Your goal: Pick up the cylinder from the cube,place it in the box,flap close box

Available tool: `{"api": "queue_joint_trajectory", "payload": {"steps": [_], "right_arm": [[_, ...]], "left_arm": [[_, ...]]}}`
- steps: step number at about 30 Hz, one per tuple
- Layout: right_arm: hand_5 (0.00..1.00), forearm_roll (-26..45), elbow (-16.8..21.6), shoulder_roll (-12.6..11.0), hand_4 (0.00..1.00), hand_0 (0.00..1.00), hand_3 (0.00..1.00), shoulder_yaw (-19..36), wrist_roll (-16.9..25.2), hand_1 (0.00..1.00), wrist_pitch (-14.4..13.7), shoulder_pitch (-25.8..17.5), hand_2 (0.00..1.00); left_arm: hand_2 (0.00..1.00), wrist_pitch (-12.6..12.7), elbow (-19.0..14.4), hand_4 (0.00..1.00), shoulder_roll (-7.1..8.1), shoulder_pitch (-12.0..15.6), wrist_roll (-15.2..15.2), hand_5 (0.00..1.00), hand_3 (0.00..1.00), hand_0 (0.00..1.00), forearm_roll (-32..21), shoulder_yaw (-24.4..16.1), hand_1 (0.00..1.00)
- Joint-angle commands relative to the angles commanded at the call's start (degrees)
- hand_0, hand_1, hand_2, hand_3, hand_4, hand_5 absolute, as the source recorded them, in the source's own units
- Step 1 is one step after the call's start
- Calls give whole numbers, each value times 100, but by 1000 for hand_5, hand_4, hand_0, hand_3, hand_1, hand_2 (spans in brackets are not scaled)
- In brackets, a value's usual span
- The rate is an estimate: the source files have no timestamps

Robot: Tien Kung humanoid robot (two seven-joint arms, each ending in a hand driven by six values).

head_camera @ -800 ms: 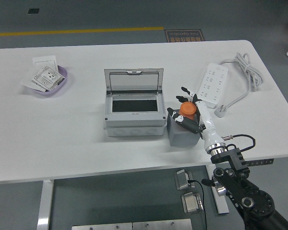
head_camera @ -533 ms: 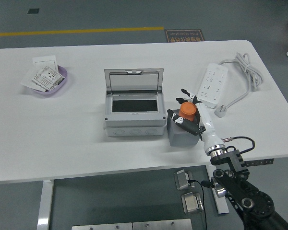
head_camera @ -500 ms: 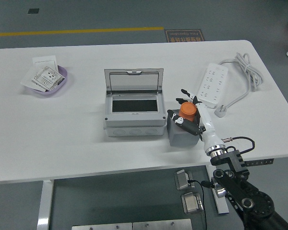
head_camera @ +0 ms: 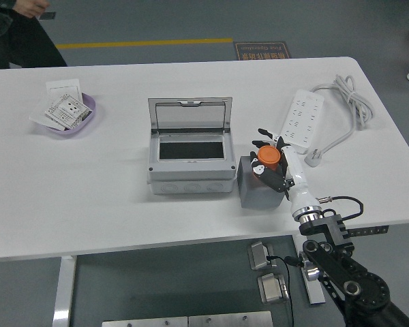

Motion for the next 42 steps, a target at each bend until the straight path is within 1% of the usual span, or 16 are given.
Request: {"api": "queue_joint_trajectory", "payload": {"steps": [1,6,7,12,13,18,19,24,25,27,32,36,37,42], "right_arm": [[2,-4,12,-1,170,697,639,2,-9,629,-13,2,576],[2,8,96,-9,170,697,639,-5,-38,629,-41,12,576],[2,16,106,-9,250,535,602,-7,-39,525,-42,14,465],[2,67,136,-12,250,535,602,-21,-47,525,-42,29,465],[2,69,143,-13,220,538,607,-27,-53,509,-44,31,449],[2,42,246,-34,220,538,607,-79,-90,509,-65,30,449],[2,26,268,-39,198,517,618,-86,-99,492,-69,32,454],[2,-194,448,-103,198,517,618,-110,-212,492,-128,87,454],[2,-249,492,-122,185,483,631,-112,-240,467,-142,106,448],[2,-374,561,-152,185,483,631,-115,-298,467,-179,141,448],[2,-1017,775,-256,172,478,635,-165,-704,453,-413,311,442],[2,-1703,869,-379,172,478,635,-375,-1174,453,-536,584,442],[2,-1891,866,-405,167,363,637,-450,-1294,347,-542,668,425],[2,-2790,736,-458,167,363,637,-877,-1878,347,-465,1144,425]], "left_arm": [[643,-1,0,747,-1,-2,-1,470,636,632,-2,3,677],[643,4,0,747,0,-13,-14,470,636,632,-36,25,677],[643,6,0,745,2,-15,-17,471,636,632,-42,26,677],[643,17,0,745,6,-27,-34,471,636,632,-78,42,677],[644,19,0,745,5,-28,-35,472,637,632,-74,37,677],[644,22,0,745,2,-30,-37,472,637,632,-59,26,677],[646,22,0,745,2,-30,-37,478,638,633,-57,25,677],[646,23,0,745,1,-37,-41,478,638,633,-52,27,677],[646,23,0,745,0,-39,-42,479,638,635,-55,30,677],[646,24,0,745,0,-43,-44,479,638,635,-51,32,677],[646,27,0,746,-1,-53,-45,481,639,635,-31,22,677],[646,33,0,746,-2,-55,-46,481,639,635,10,-10,677],[646,35,0,747,-2,-54,-45,485,641,636,16,-17,677],[646,40,0,747,0,-51,-39,485,641,636,56,-53,677]]}}
